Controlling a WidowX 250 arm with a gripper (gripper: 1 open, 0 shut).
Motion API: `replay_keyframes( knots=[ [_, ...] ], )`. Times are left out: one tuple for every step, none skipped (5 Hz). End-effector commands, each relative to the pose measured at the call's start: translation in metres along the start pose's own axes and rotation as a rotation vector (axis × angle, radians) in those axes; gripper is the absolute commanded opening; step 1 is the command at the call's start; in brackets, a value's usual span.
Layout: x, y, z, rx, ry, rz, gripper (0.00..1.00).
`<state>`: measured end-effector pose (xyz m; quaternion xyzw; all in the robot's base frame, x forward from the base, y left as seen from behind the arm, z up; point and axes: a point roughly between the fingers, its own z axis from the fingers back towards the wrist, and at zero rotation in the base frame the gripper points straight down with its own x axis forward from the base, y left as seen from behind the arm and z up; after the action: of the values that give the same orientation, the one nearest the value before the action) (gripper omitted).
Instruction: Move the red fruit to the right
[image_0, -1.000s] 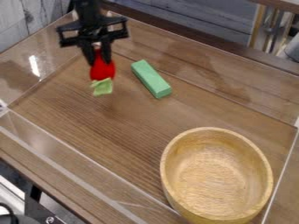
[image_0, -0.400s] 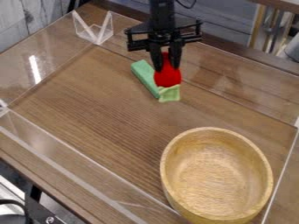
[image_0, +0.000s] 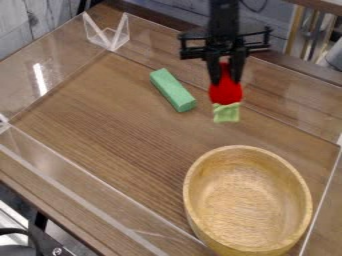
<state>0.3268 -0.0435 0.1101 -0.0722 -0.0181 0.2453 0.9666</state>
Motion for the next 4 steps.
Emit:
replay_keyframes(
  knots=[
    [-0.002, -0.024, 0.011, -0.029, -0.041, -0.061, 0.00],
    [-0.007, -0.031, 0.003, -0.019, -0.039, -0.122, 0.00],
    [-0.012, -0.046, -0.015, -0.006, -0.040, -0.111, 0.00],
    [-0.013, -0.058, -0.032, 0.005, -0.048, -0.099, 0.00]
  ],
)
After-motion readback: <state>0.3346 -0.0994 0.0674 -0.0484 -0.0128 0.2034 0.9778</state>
